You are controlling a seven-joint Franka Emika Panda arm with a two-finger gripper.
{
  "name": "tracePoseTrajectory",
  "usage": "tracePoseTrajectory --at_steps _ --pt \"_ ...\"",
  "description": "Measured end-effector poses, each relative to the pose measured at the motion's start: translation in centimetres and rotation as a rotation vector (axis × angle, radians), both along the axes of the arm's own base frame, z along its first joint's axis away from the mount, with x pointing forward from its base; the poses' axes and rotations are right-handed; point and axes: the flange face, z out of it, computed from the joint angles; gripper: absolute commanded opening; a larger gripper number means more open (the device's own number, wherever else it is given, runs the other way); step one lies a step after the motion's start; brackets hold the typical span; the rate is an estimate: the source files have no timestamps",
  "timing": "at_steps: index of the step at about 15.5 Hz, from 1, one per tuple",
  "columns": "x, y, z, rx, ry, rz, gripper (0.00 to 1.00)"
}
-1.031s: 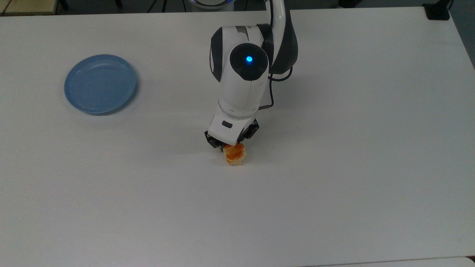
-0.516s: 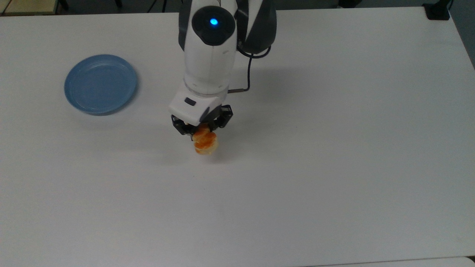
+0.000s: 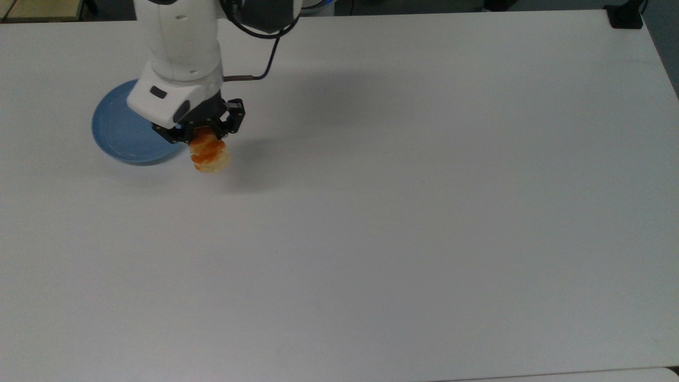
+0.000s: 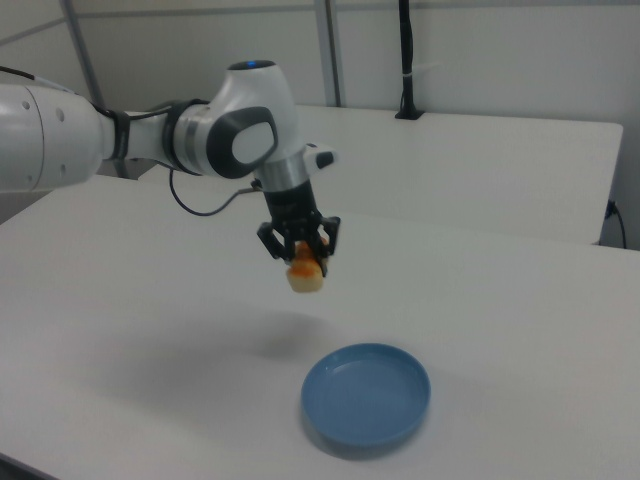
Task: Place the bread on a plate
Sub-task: 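Lift the bread roll and carry it over the blue plate, then lower the bread roll onto the blue plate and open the gripper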
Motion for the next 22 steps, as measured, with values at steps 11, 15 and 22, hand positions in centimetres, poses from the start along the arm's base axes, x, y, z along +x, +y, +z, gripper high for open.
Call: tracePoseTrajectory --at_steps 11,15,22 --pt "-7.4 -12.4 -7.1 -0.032 0.090 0.003 0.50" --pt "-8.8 -13.9 -8.6 -0.047 0.075 -0.004 0.78" --pt "-9.2 -14.0 -9.3 -0.044 0.083 -0.003 1.00"
